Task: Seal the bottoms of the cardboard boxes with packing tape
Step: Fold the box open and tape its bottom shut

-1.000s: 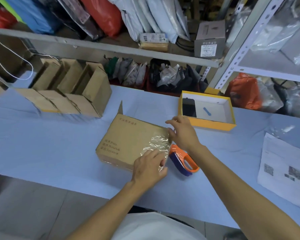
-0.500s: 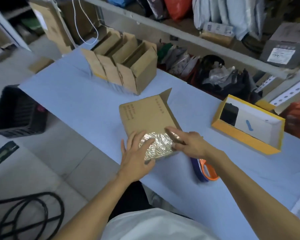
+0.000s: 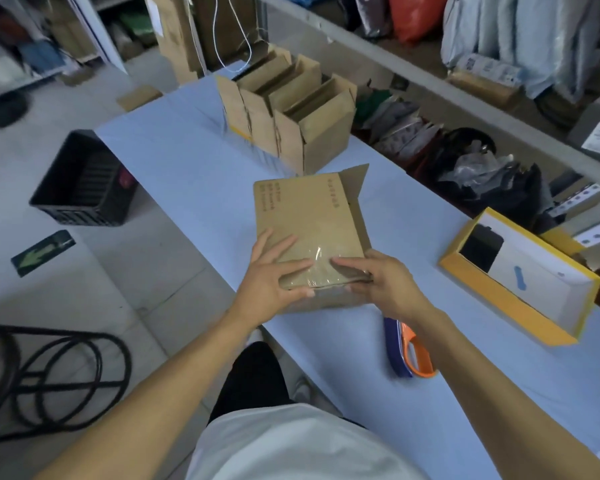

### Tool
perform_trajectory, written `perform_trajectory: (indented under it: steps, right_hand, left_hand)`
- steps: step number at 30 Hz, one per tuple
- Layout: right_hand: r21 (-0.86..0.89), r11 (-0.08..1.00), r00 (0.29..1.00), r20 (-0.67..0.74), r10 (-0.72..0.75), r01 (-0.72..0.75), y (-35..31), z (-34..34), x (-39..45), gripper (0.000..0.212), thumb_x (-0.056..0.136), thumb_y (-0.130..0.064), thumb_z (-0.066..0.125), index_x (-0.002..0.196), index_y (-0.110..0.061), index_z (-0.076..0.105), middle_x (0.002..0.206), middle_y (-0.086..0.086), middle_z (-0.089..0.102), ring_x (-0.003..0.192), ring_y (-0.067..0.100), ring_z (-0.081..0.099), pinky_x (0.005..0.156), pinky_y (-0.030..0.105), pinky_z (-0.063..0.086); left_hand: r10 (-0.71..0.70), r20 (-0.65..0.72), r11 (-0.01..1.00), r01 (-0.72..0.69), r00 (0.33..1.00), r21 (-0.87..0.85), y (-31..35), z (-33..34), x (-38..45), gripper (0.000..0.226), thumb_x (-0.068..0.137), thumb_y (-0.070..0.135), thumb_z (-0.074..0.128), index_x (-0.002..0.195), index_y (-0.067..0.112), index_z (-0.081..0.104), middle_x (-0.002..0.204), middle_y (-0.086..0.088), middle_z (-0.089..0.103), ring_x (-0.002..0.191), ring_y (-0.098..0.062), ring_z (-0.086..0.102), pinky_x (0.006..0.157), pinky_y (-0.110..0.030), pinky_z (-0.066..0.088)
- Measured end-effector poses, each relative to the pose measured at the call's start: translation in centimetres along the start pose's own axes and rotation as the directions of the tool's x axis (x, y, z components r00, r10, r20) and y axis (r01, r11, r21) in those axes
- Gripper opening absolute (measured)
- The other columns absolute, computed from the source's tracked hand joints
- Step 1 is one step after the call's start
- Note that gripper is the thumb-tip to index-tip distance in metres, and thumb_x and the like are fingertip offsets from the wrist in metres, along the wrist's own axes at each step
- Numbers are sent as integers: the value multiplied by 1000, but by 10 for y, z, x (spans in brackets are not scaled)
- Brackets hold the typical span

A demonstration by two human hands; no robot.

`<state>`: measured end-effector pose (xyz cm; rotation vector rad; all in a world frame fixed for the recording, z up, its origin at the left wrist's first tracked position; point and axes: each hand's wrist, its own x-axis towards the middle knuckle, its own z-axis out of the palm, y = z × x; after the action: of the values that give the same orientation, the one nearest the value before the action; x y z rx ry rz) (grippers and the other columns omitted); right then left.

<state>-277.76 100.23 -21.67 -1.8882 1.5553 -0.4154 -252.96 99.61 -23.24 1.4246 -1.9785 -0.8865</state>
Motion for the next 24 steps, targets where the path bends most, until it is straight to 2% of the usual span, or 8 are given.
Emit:
perform_trajectory:
  steps: [2,7,10,12,15,17,20,24]
  right_hand:
    - [4,999,997,-63,-38,38,-13,-9,0,48,83,-22,77,125,-42,64,92,13,59,86,28,61,78,42,50]
    - [-225,968,955,-244,-169,114,-51,-38,0,33,84,-34,75,115,-45,69,65,-7,47,72,23,53,59,32,37]
    - [-256,963,961,-235,-146,83,-75,-50,-2,26,91,-40,66,116,-46,69,84,-10,71,88,23,63,70,34,47]
    - [-182,982,978,-190,-83,48,-83,-59,0,24,93,-42,64,115,-46,69,107,-16,73,101,12,64,78,31,50]
    - [-79,997,997,-78,0,-6,-85,-73,11,18,89,-44,68,107,-47,72,80,-34,68,76,-9,58,58,14,38]
    - [-61,997,999,-22,47,-48,-85,-76,20,14,89,-44,69,101,-44,75,79,-31,68,73,-7,58,56,13,36]
    - [-117,992,997,-58,44,-50,-82,-72,27,17,94,-42,61,102,-38,76,95,-8,74,89,14,64,72,32,52]
    - [-324,944,972,-236,-20,-60,-73,-61,28,22,93,-47,60,106,-38,75,119,1,56,109,26,46,88,37,42]
  left_hand:
    - [5,-14,999,-4,1000,36,11,-13,3,52,70,42,84,119,39,67,149,18,38,150,-12,2,117,-23,5]
    - [68,-62,998,-67,996,10,35,-44,8,36,84,34,75,119,30,70,133,19,59,142,-4,30,114,-14,21]
    - [91,-62,996,-91,994,-7,49,-62,10,27,90,25,69,117,25,71,122,14,67,129,-1,50,110,-22,38]
    - [102,-34,994,-100,994,43,57,-74,13,20,92,27,66,111,27,74,110,19,71,106,2,64,94,-22,49]
    - [66,-9,994,-65,998,88,64,-85,21,17,90,31,64,101,34,77,74,19,71,65,2,59,60,-9,38]
    - [4,7,994,-5,1000,111,68,-84,29,15,90,30,64,96,31,78,70,22,70,70,1,60,62,-7,37]
    - [-47,0,983,46,999,180,72,-78,44,16,93,30,63,97,28,78,83,14,74,88,-12,64,83,-31,48]
    - [-13,-108,961,42,994,272,73,-61,54,18,93,34,60,94,32,78,89,10,76,90,-17,64,78,-37,50]
